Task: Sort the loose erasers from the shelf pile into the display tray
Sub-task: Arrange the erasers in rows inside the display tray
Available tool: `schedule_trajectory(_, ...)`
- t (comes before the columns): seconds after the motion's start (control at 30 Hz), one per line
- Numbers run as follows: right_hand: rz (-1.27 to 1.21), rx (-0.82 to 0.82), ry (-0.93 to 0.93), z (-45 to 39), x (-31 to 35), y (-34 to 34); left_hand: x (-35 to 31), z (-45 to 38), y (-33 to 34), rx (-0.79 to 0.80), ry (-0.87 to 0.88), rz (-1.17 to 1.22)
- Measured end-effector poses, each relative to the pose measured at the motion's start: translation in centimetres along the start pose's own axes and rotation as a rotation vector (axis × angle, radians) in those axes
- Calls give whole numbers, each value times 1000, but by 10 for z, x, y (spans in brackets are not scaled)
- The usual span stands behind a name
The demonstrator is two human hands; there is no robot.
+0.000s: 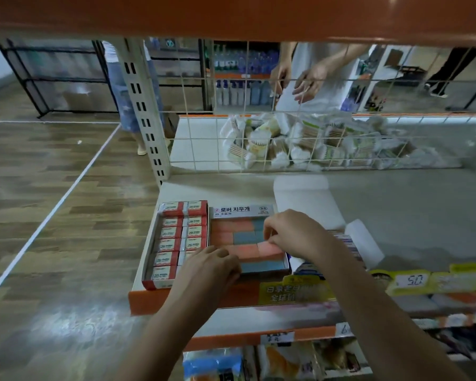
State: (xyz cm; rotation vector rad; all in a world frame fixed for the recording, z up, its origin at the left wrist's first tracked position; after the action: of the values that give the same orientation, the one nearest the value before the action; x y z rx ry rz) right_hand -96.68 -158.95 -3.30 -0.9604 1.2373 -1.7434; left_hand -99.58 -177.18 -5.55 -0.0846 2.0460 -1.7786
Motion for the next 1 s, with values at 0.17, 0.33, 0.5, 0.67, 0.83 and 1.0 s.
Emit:
schedule_trajectory(0.17,-12,-60,-26,6,-4,6,4,-2,0,20,27,-9)
schedule_trajectory(0.33,46,-106,-74,12,-1,15,6,-4,0,51,58,-56)
schedule_trajectory(0.5,20,-188,-46,14,1,22,6,-6,-1,96,92,-51)
schedule_trajectory(0.67,0,-188,-60,17,-3,25,5,-10,-9,142,123,-55)
schedule_trajectory(0.83,-61,-260,-56,27,-17,2,0,-51,-29,90,154,-177)
schedule_trajectory(1.0,10,-372,108,41,-78,-29,-42,-128,-35,-17,204,-274)
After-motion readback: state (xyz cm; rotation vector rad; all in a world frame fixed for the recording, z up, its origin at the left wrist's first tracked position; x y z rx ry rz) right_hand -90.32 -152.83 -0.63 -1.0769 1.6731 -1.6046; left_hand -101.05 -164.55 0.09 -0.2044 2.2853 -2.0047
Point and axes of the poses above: each hand's wrist, its own z-axis away from the middle knuckle, its own y-axis out of the palm, x = y × z, the point moved 1 cm from there along -z, towards the middle knuckle, and after that the axes turned 14 degrees about y, right-handed, at the moved point
